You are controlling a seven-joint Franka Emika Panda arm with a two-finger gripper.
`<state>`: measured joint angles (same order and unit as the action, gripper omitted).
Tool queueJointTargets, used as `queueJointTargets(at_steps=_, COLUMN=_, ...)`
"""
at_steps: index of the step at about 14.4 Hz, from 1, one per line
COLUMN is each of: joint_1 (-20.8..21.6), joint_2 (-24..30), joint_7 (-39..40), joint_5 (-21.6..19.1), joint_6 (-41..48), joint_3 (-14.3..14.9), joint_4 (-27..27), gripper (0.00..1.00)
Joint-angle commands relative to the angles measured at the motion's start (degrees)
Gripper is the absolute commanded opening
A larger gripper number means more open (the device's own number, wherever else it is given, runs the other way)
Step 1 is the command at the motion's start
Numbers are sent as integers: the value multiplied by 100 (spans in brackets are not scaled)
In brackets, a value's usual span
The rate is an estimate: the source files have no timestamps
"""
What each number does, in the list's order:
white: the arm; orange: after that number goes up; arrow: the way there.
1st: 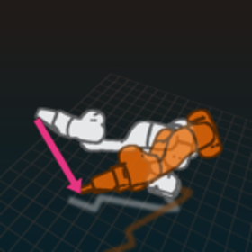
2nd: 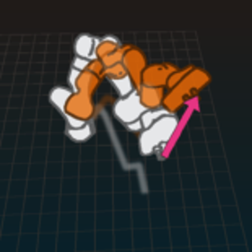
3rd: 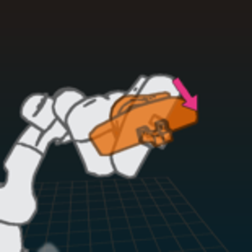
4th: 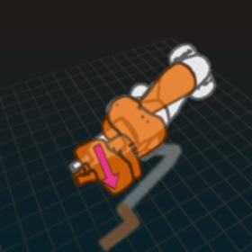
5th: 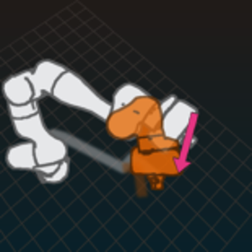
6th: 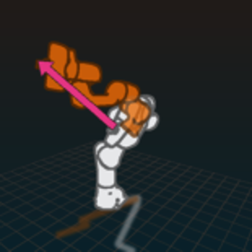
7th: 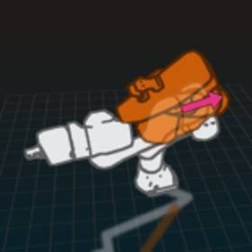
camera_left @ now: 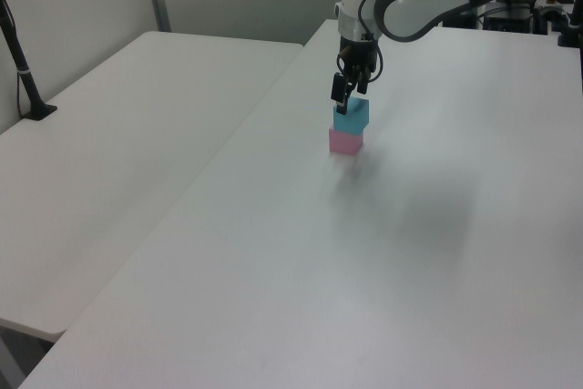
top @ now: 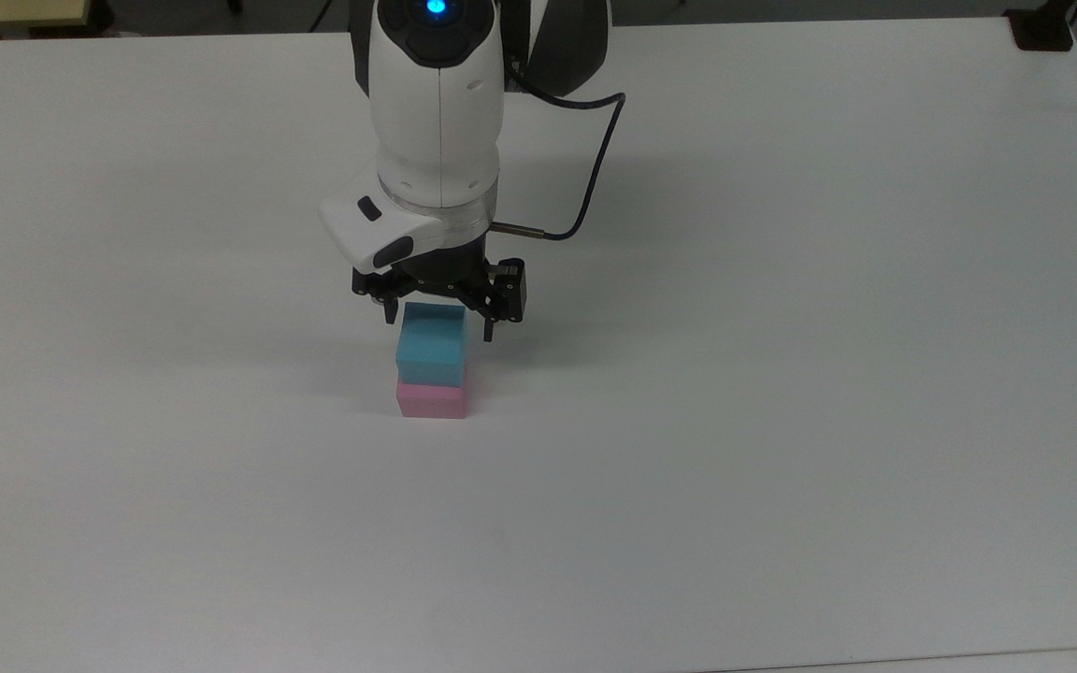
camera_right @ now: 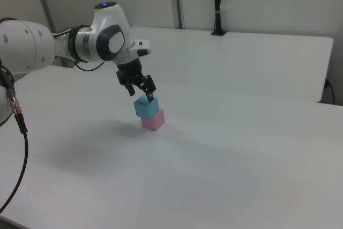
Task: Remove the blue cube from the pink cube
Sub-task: 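Close the gripper on the light-blue cube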
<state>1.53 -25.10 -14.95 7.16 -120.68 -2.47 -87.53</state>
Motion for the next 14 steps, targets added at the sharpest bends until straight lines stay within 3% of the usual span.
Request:
queueJointTargets(at_steps=1, joint_1=84, joint_2=14, joint_7=-139, joint_5=31, joint_6=-34, joint_3=36, joint_4=-1, gripper=100)
queueJointTargets(at_steps=10, joint_1=-31, joint_2=-125, joint_7=-96, joint_5=128, joint_6=-61, joint_3=71, joint_4=-36, gripper=100)
queueJointTargets(at_steps=12, joint_1=-13, joint_2=-301, joint_7=-131, joint_5=216, joint_6=-87, joint_3=36, joint_4=-36, gripper=87)
queueJointTargets(at_steps=14, joint_1=14, joint_2=-346, joint_7=-131, joint_5=234, joint_6=-96, joint_3=36, joint_4=-28, gripper=60)
